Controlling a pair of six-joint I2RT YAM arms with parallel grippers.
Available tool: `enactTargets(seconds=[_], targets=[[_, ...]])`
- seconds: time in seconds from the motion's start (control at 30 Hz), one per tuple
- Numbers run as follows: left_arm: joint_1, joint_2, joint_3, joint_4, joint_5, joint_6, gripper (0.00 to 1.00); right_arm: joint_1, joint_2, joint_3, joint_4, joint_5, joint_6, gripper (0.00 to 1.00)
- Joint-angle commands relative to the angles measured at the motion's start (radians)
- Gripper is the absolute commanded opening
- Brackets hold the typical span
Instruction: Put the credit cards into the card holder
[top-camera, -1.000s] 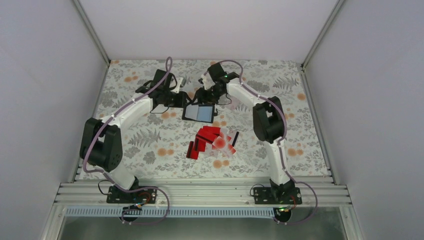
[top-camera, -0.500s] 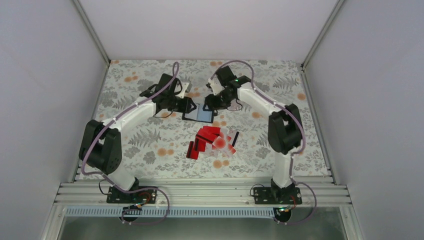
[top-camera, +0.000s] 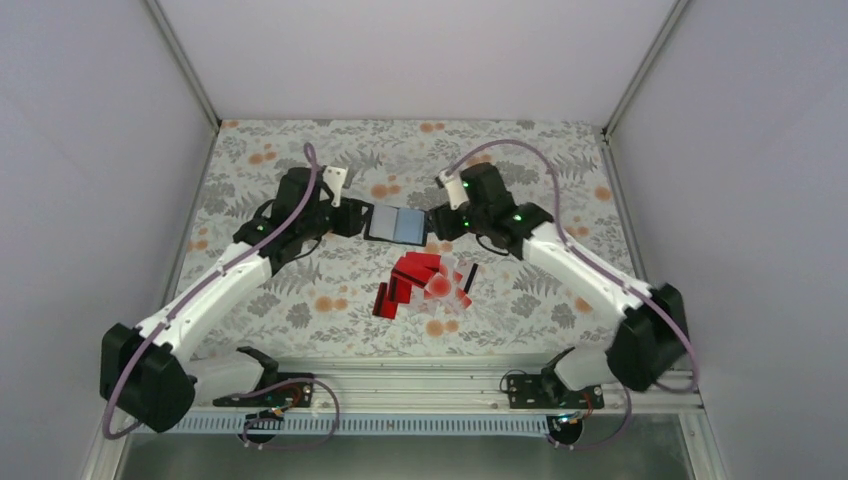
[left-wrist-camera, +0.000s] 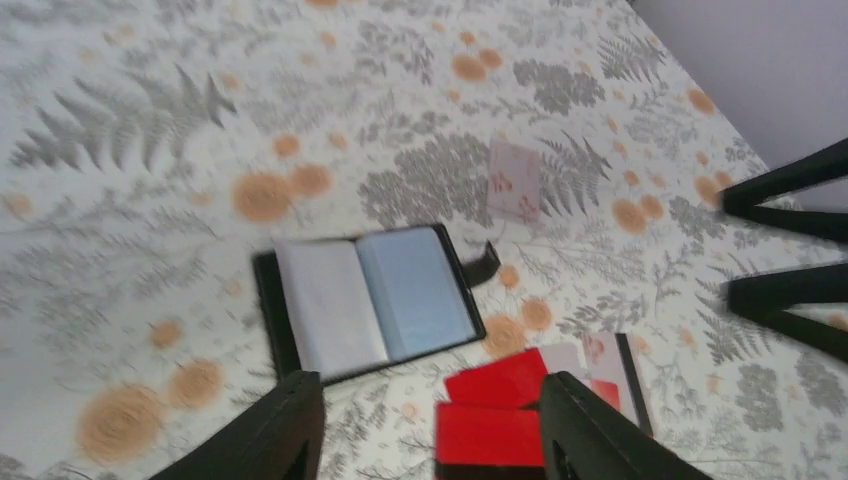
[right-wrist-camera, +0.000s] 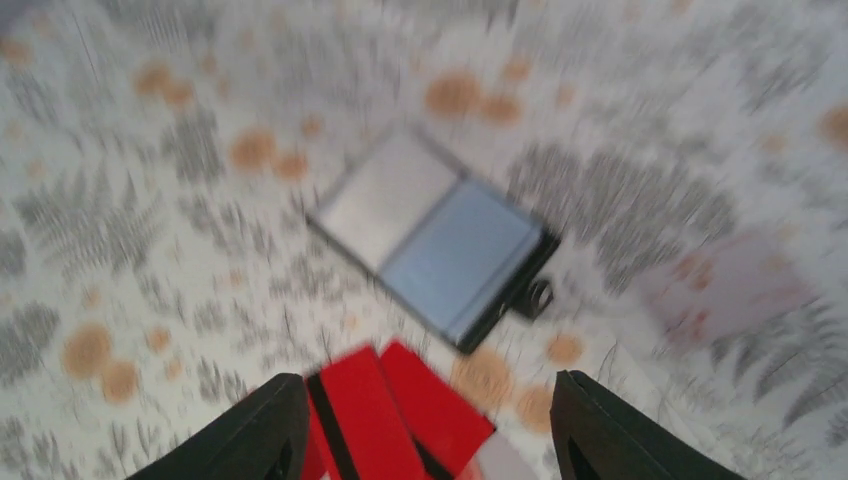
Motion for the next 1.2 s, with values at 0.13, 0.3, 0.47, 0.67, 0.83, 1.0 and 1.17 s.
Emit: enactTargets(seconds=[0.13, 0.3, 0.47, 0.67, 0.83, 1.0, 1.17], targets=[[-0.004, -0.100, 0.013, 0.014, -0.201, 0.017, 0.98, 0.002, -0.221, -0.035, 0.306, 0.283, 0.119, 0.99], [-0.004, -0.095, 0.028, -0.029, -0.213, 0.027, 1.00, -0.014, -0.159, -0.017, 0.215, 0.093, -0.027, 0.99], [-0.003, -0.110, -0.008, -0.046, -0.186, 0.030, 1.00, -0.010, -0.094, -0.048, 0.100, 0.004, -0.141, 0.99], [-0.003, -0.122, -0.085, -0.041, -0.110, 0.001, 1.00, 0.042, -0.035, -0.091, 0.023, 0.048, -0.271, 0.99], [-0.003, -0.122, -0.109, -0.060, -0.084, -0.013, 0.99, 0.115, 0.046, -0.106, 0.008, 0.039, -0.308, 0.99], [-0.003, -0.121, -0.128, -0.069, -0.059, -0.023, 0.98, 0.191, 0.161, -0.093, -0.008, 0.086, -0.361, 0.99], [-0.003, -0.130, -0.139, -0.071, -0.040, -0.035, 0.97, 0.197, 0.292, -0.029, -0.031, 0.132, -0.352, 0.99]])
